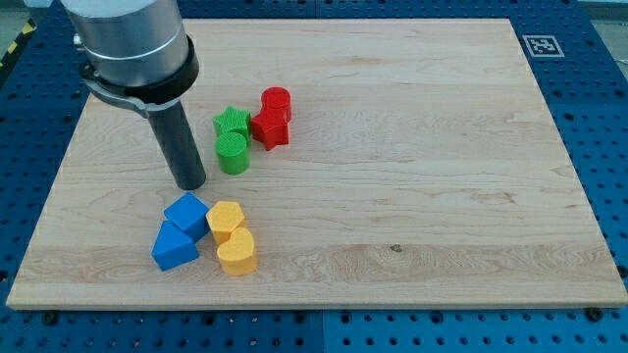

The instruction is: Slide the green circle towards the center right

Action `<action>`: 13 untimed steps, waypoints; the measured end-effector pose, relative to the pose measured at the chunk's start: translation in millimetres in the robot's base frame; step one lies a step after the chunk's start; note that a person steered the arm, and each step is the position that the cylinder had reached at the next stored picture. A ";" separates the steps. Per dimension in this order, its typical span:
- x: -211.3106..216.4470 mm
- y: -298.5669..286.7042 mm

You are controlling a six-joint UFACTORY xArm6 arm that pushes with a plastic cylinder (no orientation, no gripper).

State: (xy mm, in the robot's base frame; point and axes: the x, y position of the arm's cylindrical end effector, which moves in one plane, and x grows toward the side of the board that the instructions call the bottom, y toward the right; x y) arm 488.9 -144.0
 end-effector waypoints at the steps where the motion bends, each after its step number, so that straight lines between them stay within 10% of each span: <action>1: 0.0 0.0; 13: -14.2 185.2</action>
State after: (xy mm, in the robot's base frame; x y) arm 474.7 41.2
